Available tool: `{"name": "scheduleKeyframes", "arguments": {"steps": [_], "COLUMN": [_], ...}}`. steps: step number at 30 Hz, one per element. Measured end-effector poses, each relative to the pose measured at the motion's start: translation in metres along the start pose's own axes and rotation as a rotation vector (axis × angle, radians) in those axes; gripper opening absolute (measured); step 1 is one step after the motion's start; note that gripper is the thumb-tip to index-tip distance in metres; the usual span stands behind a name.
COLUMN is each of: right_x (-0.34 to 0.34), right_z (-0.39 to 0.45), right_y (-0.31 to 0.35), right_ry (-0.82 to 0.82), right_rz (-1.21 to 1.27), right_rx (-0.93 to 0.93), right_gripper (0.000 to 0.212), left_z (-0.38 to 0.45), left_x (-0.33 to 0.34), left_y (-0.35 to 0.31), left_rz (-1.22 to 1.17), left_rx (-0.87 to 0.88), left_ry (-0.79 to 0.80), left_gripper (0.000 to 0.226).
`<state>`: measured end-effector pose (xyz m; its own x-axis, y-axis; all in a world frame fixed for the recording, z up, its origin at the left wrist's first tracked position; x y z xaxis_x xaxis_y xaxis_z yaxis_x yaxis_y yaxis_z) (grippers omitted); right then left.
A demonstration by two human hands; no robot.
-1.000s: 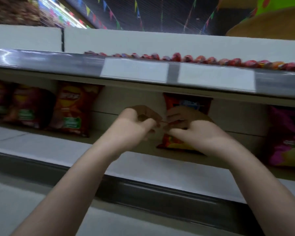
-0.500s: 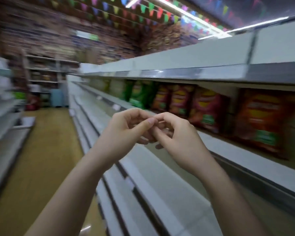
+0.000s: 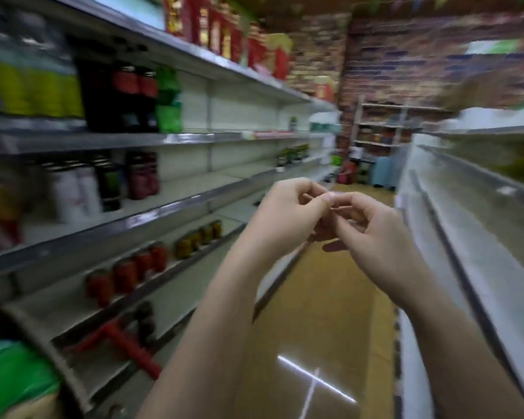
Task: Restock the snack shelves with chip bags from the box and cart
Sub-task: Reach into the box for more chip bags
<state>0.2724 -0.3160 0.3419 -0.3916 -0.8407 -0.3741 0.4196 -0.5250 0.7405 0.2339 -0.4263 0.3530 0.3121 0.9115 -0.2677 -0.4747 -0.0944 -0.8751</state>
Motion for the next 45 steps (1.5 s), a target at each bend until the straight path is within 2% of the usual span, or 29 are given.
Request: {"name": "scheduleKeyframes", "arguments": {"steps": [5, 10, 17, 20, 22, 24, 26, 28, 30, 32, 34, 37, 39, 42, 45], "right_x": [0.076, 0.155, 0.228, 0.250, 0.259, 0.268, 0.280, 0.299, 0.318, 0.332, 0.338, 0.327, 0.313, 0.301, 0.300], "right_z": [0.024, 0.000, -0.076, -0.098, -0.104, -0.114, -0.128, -0.146, -0.158, -0.164, -0.161, -0.138, -0.120, -0.107, -0.118], "right_y": [0.017, 0.055, 0.117, 0.138, 0.147, 0.164, 0.178, 0.186, 0.191, 0.200, 0.206, 0.221, 0.235, 0.256, 0.278], "right_ry": [0.306, 0.626, 1.038, 1.084, 1.056, 1.056, 1.146, 1.262, 1.257, 1.216, 1.181, 1.123, 1.016, 0.922, 0.947], "right_rz": [0.225, 0.385, 0.500, 0.448, 0.398, 0.332, 0.198, -0.045, -0.221, -0.219, -0.164, 0.039, 0.166, 0.301, 0.352], "right_rx": [-0.138, -0.243, -0.331, -0.400, -0.442, -0.515, -0.609, -0.743, -0.886, -0.947, -0.928, -0.769, -0.669, -0.515, -0.444], "right_gripper": [0.019, 0.018, 0.018, 0.019, 0.020, 0.033, 0.073, 0.118, 0.136, 0.133, 0.120, 0.105, 0.097, 0.090, 0.082], "left_z": [-0.033, -0.108, -0.239, -0.300, -0.331, -0.362, -0.384, -0.401, -0.412, -0.420, -0.424, -0.425, -0.421, -0.408, -0.390], "left_x": [-0.068, -0.119, -0.148, -0.158, -0.165, -0.175, -0.184, -0.192, -0.197, -0.201, -0.206, -0.215, -0.221, -0.227, -0.227], "left_y": [0.016, 0.009, -0.038, -0.074, -0.090, -0.102, -0.106, -0.103, -0.097, -0.093, -0.092, -0.093, -0.090, -0.076, -0.058], "left_rz": [0.146, 0.370, 0.741, 0.821, 0.882, 0.958, 1.016, 1.020, 0.997, 0.995, 1.000, 0.969, 0.919, 0.742, 0.613], "left_rx": [-0.124, -0.256, -0.382, -0.339, -0.330, -0.377, -0.460, -0.555, -0.640, -0.692, -0.701, -0.688, -0.682, -0.646, -0.633], "left_ry": [-0.352, -0.647, -0.904, -1.053, -1.136, -1.209, -1.227, -1.209, -1.180, -1.153, -1.134, -1.113, -1.077, -1.024, -1.006], "left_gripper": [0.015, 0.015, 0.009, 0.006, 0.007, 0.008, 0.010, 0.012, 0.013, 0.013, 0.012, 0.012, 0.018, 0.053, 0.097]}}
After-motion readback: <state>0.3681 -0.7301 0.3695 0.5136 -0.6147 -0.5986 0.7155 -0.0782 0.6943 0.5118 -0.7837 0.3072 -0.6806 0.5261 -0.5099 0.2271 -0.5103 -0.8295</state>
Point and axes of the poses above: each hand's wrist, its own z-axis towards the middle knuckle, its own x-axis out of the palm, y = z × x, the point moved 8 cm from there along z, towards the middle knuckle, and after that the axes turned 1 degree about -x, right-handed, at the moved point
